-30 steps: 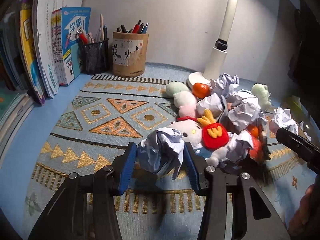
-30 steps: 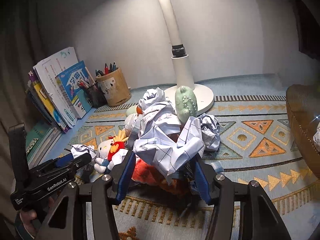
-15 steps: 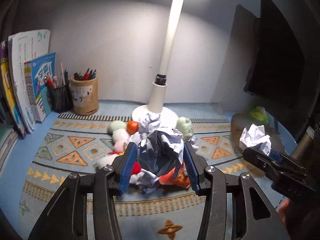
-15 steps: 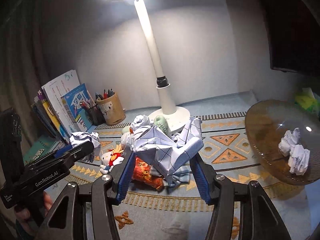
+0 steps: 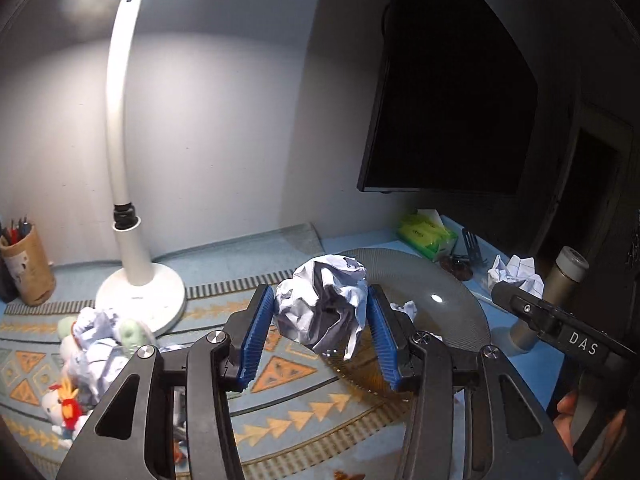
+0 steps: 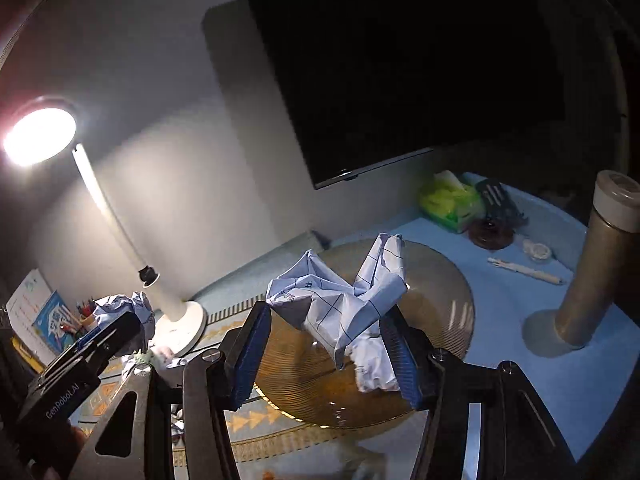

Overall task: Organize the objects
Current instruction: 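Carry both papers over the amber bowl and open both tools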

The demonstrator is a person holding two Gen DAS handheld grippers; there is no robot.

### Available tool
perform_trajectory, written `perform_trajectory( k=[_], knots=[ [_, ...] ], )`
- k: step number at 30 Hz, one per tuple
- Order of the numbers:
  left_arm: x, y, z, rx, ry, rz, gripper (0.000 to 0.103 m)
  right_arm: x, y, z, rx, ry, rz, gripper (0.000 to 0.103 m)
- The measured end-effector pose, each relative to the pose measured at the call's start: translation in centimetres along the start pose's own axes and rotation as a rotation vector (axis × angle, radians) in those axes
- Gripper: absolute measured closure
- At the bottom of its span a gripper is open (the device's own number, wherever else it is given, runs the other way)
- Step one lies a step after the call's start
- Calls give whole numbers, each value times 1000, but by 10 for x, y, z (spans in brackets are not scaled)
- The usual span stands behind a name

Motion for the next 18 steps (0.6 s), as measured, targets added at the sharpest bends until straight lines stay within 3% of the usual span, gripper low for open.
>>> perform_trajectory(
  k=[8, 15, 16, 18],
  knots=[
    [-55, -12, -37, -24, -64, 69, 58, -41, 1, -39, -45, -50, 69, 48],
    [-79, -21, -53, -44, -68, 98, 54, -63, -3, -54, -56, -68, 107, 48],
    [-80, -21, -55, -41, -71, 95, 49, -65, -3, -56, -57, -77, 109, 48],
    [-80, -22, -55, -37, -69, 93, 24, -68, -3, -60, -71, -76, 120, 47]
  ],
)
Point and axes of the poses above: each gripper's, at about its wrist camera, not at the fingertips, and x roughly against the way its jaws point, z to its left, y to its top, the point moved 6 cm from there along -x, roughly the way its jaws point, and after that the axes turned 10 degrees about -x, right-handed, at the moved point
